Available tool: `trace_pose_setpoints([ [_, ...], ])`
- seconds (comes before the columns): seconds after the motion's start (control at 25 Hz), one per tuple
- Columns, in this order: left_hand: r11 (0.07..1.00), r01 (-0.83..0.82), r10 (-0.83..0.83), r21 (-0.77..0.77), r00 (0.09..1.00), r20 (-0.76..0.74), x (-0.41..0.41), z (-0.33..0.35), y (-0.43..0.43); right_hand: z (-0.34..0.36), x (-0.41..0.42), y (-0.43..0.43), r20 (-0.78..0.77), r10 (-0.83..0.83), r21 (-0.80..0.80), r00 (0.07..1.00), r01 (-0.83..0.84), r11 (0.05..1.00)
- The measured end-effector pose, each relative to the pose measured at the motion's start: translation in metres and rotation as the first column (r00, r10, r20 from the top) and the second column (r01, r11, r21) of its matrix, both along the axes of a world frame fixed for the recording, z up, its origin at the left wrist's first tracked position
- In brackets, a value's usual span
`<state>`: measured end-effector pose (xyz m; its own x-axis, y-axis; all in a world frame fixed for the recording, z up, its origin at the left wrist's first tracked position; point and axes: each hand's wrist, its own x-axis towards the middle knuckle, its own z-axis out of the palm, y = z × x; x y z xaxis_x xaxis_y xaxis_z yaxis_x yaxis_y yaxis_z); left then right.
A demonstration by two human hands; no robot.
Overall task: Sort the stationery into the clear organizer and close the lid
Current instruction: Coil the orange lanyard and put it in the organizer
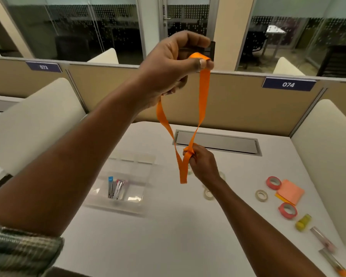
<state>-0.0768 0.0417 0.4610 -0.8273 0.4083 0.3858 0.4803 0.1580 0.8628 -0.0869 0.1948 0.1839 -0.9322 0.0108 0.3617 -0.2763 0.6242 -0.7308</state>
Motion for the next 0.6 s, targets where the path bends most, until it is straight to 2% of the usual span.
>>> trace_pose_setpoints([
  [0.08,0.991,-0.127,0.126,-0.048,0.992,-0.02,-0.018,-0.015,-0.027,0.002,0.001,0.017,0.04,0.029,0.117,0.999,-0.034,0.993],
  [0.16,0.929,-0.296,0.299,-0.223,0.954,-0.021,-0.04,-0.043,-0.06,0.017,0.005,0.038,0.084,0.013,0.234,0.996,-0.032,0.972],
  [0.2,0.838,-0.382,0.401,-0.39,0.916,-0.036,-0.048,-0.06,-0.075,0.029,0.007,0.048,0.08,0.001,0.284,0.997,-0.024,0.959],
  [0.24,0.708,-0.427,0.473,-0.563,0.878,-0.07,-0.053,-0.08,-0.086,0.043,0.008,0.056,0.059,-0.007,0.337,0.998,-0.013,0.941],
  [0.28,0.609,-0.418,0.489,-0.674,0.867,-0.096,-0.055,-0.098,-0.091,0.059,0.009,0.061,0.037,-0.008,0.399,0.999,-0.007,0.917],
  [0.32,0.597,-0.38,0.462,-0.707,0.883,-0.085,-0.054,-0.114,-0.089,0.076,0.01,0.063,0.018,-0.002,0.465,1.0,-0.007,0.885],
  [0.4,0.749,-0.225,0.324,-0.624,0.945,0.048,-0.046,-0.135,-0.064,0.109,0.01,0.057,-0.012,0.026,0.579,1.0,-0.015,0.815],
  [0.48,0.909,-0.007,0.126,-0.418,0.958,0.257,-0.034,-0.147,-0.026,0.14,0.01,0.042,-0.022,0.045,0.644,0.999,-0.021,0.765],
  [0.56,0.974,0.158,-0.081,-0.163,0.914,0.398,-0.025,-0.159,0.009,0.166,0.01,0.029,-0.039,0.078,0.65,0.996,-0.034,0.759],
  [0.6,0.981,0.185,-0.145,-0.054,0.892,0.428,-0.021,-0.165,0.021,0.176,0.009,0.026,-0.044,0.089,0.637,0.995,-0.04,0.77],
])
